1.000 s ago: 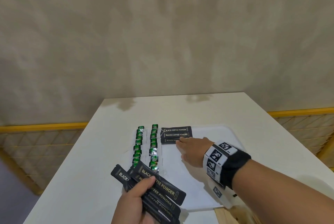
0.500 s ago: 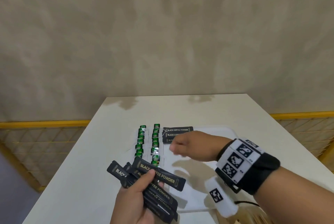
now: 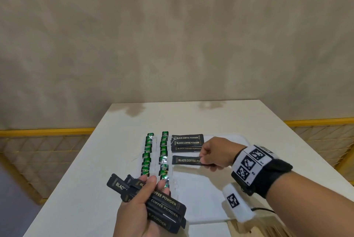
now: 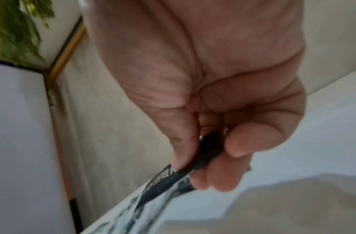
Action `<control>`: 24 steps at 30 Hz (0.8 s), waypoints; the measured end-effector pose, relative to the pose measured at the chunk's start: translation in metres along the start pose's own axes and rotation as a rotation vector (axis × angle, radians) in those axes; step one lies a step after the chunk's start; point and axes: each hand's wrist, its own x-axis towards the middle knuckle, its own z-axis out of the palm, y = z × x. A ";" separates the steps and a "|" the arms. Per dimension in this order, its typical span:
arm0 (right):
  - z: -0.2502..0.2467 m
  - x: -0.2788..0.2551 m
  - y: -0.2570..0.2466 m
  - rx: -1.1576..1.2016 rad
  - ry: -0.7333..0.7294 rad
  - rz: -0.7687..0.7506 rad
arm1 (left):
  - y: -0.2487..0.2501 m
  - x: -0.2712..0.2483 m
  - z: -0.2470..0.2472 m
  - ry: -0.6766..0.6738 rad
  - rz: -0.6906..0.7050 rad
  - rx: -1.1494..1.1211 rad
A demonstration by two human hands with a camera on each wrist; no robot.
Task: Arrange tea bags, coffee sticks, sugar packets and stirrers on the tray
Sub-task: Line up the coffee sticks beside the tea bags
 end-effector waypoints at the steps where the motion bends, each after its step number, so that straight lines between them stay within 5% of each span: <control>1: 0.001 0.005 0.002 -0.048 0.004 0.028 | 0.000 0.000 -0.001 -0.010 -0.009 -0.004; 7: 0.008 0.028 -0.002 -0.381 0.009 0.088 | 0.000 -0.004 0.001 -0.035 -0.015 0.000; 11: 0.005 0.022 -0.010 -0.500 0.121 -0.047 | 0.001 -0.005 0.000 -0.038 0.003 -0.004; 16: 0.026 0.011 -0.016 -0.619 0.029 -0.133 | 0.002 -0.006 0.001 -0.050 0.002 -0.009; 24: 0.057 0.017 -0.018 -0.879 0.061 0.019 | 0.000 -0.011 0.004 -0.045 -0.006 0.033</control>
